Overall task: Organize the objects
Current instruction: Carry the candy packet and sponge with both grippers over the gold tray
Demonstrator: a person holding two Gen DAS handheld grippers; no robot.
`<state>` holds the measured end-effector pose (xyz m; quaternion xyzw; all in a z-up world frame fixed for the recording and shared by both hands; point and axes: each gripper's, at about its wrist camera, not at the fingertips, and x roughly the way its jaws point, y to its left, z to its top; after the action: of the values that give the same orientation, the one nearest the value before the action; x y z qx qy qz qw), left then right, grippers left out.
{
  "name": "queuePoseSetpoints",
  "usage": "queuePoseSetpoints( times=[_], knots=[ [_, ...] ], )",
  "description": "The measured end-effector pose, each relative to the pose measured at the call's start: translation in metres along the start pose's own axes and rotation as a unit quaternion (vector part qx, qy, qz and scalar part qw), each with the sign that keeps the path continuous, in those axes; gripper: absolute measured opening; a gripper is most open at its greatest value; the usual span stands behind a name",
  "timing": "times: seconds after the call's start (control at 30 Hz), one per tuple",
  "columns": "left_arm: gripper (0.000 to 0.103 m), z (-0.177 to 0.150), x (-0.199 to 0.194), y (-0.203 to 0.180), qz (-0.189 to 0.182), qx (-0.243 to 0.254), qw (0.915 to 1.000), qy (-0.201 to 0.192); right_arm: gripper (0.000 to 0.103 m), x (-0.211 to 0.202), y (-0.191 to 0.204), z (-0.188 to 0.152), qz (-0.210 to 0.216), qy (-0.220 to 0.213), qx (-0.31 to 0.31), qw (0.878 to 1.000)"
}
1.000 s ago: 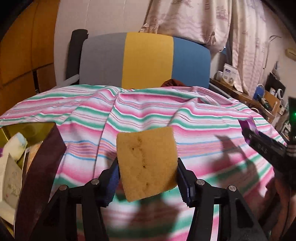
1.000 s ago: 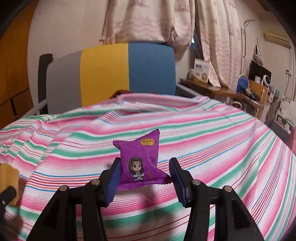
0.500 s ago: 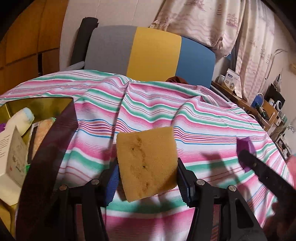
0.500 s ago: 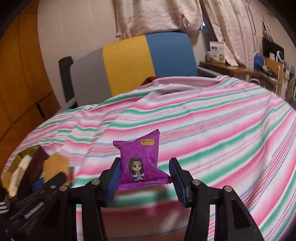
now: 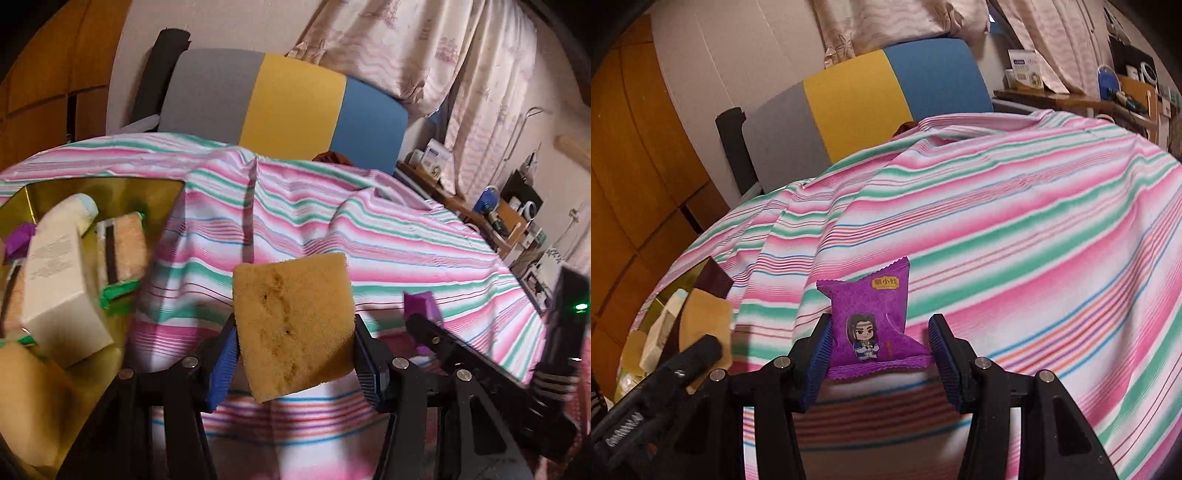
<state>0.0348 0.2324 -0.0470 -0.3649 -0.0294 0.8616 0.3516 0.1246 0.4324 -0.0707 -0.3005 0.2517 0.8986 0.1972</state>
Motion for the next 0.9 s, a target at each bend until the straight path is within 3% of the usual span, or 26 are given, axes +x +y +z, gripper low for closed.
queuePoseSetpoints(
  times=[0.2,0.4,0.6,0.9],
  knots=[
    [0.057,0.007,-0.032,0.014,-0.027,-0.013,0.9993,-0.020,0.053,-0.010,0.026,-0.010,0.029,0.001,-0.016,0.999],
    [0.057,0.020,-0.061,0.044,-0.023,-0.046,0.9977,-0.045,0.053,-0.024,0.059,-0.014,0.059,-0.005,-0.049,0.997],
    [0.057,0.041,-0.071,0.093,0.020,-0.089,0.9941,-0.059,0.053,-0.033,0.094,-0.020,0.095,0.002,-0.081,0.992],
    [0.058,0.078,-0.060,0.188,0.104,-0.156,0.9817,-0.032,0.053,-0.044,0.151,-0.039,0.156,0.027,-0.145,0.977]
  ],
)
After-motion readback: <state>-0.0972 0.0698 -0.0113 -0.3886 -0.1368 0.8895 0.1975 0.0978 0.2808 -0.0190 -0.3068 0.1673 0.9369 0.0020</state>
